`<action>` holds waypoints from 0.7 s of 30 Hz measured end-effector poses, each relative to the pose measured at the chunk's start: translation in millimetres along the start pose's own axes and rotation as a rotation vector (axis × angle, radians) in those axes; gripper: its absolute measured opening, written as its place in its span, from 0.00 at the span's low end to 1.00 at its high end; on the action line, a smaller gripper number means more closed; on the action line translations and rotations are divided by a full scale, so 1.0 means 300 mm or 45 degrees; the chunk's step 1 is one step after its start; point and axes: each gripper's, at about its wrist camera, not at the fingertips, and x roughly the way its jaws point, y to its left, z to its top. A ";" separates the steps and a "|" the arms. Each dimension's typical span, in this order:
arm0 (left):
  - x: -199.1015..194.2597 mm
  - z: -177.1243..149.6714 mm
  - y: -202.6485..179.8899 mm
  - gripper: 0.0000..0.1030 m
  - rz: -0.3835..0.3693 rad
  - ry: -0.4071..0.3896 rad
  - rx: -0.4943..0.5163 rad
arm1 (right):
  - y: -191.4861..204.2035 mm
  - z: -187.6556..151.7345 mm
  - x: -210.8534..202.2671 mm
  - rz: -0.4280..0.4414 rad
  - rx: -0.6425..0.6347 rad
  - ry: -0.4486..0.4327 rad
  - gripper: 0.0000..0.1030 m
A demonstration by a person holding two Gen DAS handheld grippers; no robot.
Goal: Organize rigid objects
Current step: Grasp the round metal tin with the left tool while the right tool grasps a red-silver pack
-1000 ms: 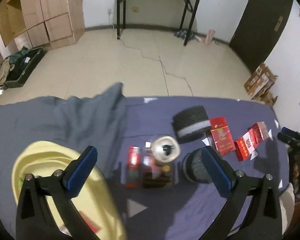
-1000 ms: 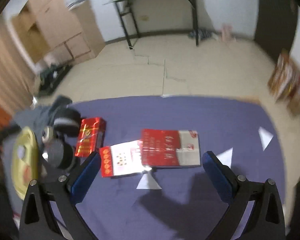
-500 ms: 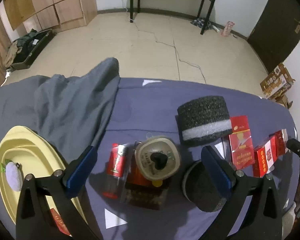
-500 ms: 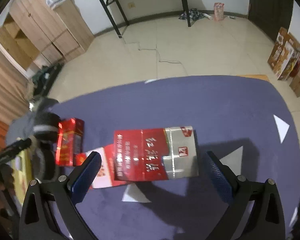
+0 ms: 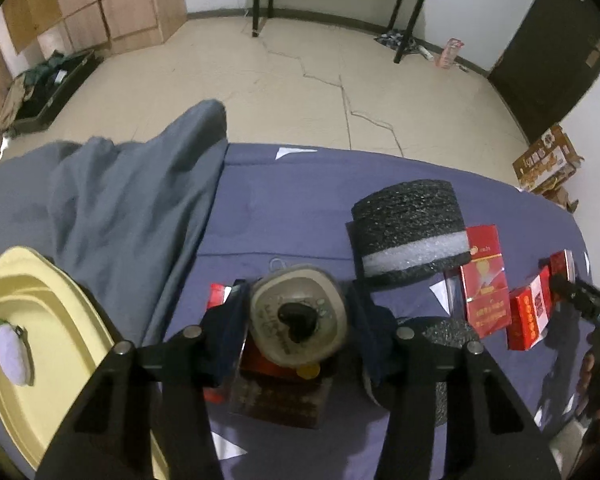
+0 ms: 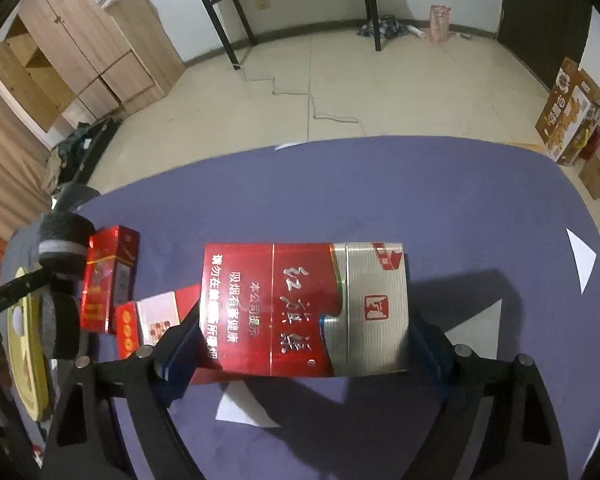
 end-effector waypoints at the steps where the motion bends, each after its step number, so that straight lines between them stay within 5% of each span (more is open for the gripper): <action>1: -0.004 -0.004 -0.002 0.50 -0.028 0.011 0.001 | 0.004 -0.005 0.004 -0.002 -0.009 -0.001 0.85; 8: -0.191 -0.023 0.095 0.50 -0.140 -0.074 -0.077 | 0.141 -0.025 -0.160 -0.090 -0.122 -0.169 0.85; 11: -0.355 -0.091 0.249 0.50 -0.126 -0.141 -0.104 | 0.388 -0.028 -0.270 -0.043 -0.374 -0.229 0.85; 15: -0.503 -0.249 0.500 0.50 0.063 -0.161 -0.078 | 0.802 -0.080 -0.379 0.236 -0.613 -0.264 0.85; 17: -0.511 -0.332 0.615 0.50 0.112 -0.124 -0.123 | 0.996 -0.133 -0.378 0.349 -0.720 -0.223 0.85; 21: -0.430 -0.475 0.785 0.50 0.168 -0.017 -0.185 | 1.348 -0.291 -0.252 0.386 -0.944 -0.099 0.85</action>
